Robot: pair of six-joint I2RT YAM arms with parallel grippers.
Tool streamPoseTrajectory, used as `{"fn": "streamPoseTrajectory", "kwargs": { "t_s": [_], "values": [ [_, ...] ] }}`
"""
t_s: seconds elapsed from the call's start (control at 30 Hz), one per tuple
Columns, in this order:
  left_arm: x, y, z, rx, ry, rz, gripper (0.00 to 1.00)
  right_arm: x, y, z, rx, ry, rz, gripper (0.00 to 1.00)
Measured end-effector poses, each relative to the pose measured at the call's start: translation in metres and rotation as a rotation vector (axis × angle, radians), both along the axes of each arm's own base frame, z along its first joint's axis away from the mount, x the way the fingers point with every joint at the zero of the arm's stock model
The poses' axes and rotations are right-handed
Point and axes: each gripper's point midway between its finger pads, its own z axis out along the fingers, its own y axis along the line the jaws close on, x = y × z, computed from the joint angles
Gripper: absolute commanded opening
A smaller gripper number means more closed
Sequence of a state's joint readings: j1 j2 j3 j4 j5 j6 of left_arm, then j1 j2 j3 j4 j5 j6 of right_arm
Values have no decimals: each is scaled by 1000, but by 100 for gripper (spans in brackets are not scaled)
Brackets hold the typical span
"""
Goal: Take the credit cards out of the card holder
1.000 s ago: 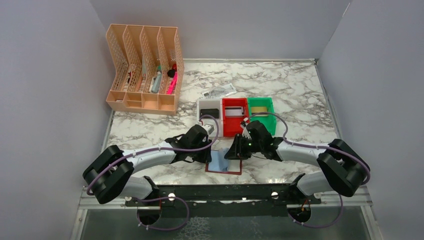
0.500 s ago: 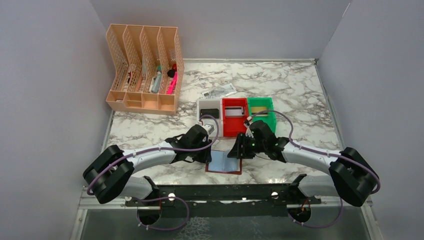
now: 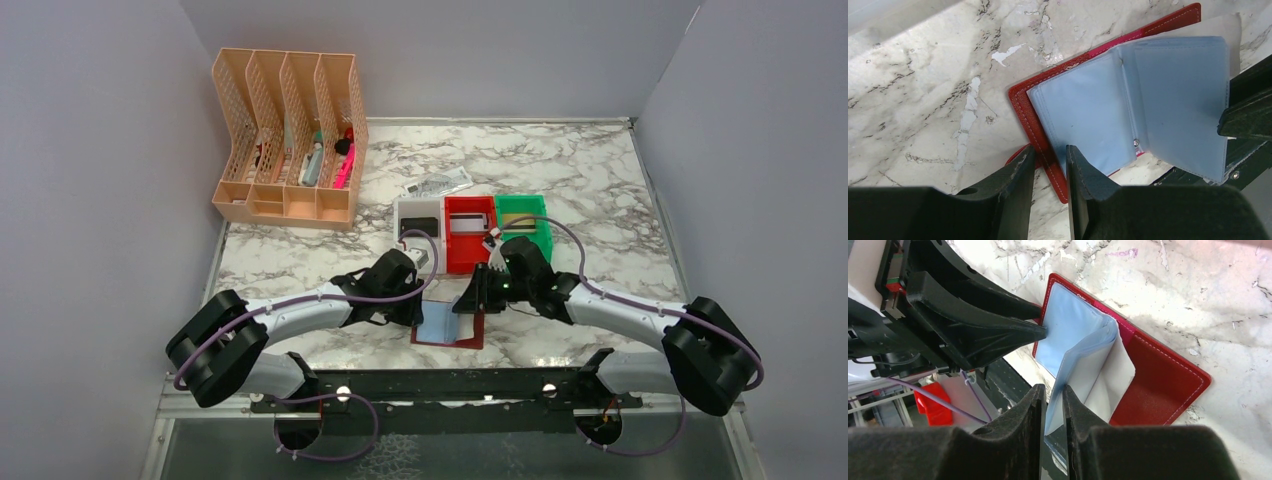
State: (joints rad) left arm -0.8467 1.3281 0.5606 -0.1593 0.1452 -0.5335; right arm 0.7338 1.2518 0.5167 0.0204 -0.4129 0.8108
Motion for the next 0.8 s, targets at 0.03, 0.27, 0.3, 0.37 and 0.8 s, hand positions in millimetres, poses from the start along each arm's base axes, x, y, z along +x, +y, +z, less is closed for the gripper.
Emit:
{"fn": "streamPoseTrajectory", "kwargs": {
  "t_s": [0.03, 0.27, 0.3, 0.37, 0.8],
  "values": [
    [0, 0, 0, 0, 0, 0, 32, 1, 1, 1, 2, -2, 0, 22],
    [0, 0, 0, 0, 0, 0, 31, 9, -7, -2, -72, -19, -37, 27],
    [0, 0, 0, 0, 0, 0, 29, 13, -11, -3, -102, -29, -55, 28],
    [-1, 0, 1, -2, 3, -1, 25, 20, -21, -6, -168, -51, -92, 31],
    [3, -27, 39, -138, -19, -28, 40, 26, -43, 10, -212, -166, -145, 41]
  ]
}}
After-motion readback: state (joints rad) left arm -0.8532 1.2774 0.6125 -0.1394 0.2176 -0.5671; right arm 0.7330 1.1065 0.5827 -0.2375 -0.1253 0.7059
